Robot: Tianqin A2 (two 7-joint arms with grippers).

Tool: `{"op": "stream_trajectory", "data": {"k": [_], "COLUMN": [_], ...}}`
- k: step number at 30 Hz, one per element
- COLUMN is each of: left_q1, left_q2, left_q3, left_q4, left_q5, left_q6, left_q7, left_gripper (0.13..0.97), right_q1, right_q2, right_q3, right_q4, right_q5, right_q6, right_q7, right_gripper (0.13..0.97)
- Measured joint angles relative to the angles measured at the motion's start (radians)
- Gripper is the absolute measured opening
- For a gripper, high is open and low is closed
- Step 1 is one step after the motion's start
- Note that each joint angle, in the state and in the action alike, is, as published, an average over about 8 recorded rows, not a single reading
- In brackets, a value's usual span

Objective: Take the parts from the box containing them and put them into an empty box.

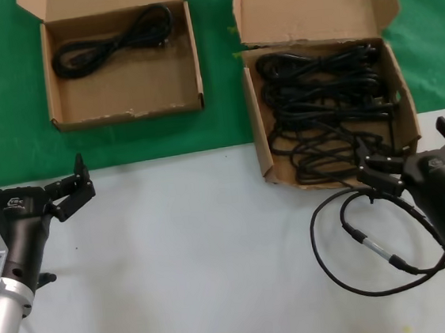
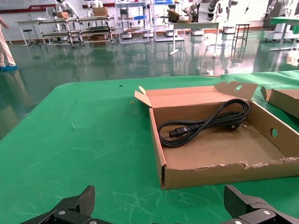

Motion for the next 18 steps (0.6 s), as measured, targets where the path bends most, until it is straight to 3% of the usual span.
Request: {"op": "stream_trajectory", "data": {"k": [18], "left_q1": [0.000], "left_q2": [0.000], "left_q3": [0.000], "left_q4": [0.000], "left_q5": [0.000], "left_q6": [0.000], "left_q7": [0.000], "left_gripper": [0.966], "right_q1": [0.000], "right_q2": [0.000], "right_q3": [0.000], "right_q4": [0.000], "right_q5": [0.000], "right_q6": [0.000], "right_q7": [0.000], "right_gripper": [0.966]}}
